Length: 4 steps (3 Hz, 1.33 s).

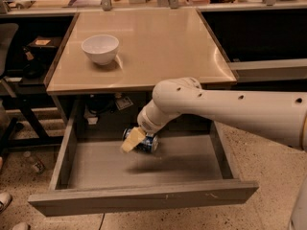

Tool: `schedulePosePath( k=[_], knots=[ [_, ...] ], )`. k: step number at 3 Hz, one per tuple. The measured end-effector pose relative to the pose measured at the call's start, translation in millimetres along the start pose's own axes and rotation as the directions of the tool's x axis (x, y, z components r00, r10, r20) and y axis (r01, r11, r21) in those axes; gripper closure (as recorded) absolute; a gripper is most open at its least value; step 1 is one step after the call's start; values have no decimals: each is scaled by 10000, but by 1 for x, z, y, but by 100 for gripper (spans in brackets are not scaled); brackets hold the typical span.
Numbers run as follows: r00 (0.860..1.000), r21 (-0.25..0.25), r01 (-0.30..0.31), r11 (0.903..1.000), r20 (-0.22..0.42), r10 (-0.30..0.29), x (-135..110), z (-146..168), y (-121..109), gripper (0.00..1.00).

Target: Pick pepsi can from top drawer and place on counter

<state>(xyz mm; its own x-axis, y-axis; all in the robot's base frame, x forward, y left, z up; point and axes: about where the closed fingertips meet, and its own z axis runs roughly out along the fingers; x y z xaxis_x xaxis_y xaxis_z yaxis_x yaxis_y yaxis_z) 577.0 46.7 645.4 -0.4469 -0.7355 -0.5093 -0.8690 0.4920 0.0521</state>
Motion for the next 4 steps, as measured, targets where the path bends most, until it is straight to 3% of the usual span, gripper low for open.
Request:
schedulePosePath(
  k=[3,4],
  knots=[
    [9986,-172,-244,9996,-470,235,28,25,-9,0],
    [9986,-176,-247,9995,-475,238,28,25,-9,18]
  ],
)
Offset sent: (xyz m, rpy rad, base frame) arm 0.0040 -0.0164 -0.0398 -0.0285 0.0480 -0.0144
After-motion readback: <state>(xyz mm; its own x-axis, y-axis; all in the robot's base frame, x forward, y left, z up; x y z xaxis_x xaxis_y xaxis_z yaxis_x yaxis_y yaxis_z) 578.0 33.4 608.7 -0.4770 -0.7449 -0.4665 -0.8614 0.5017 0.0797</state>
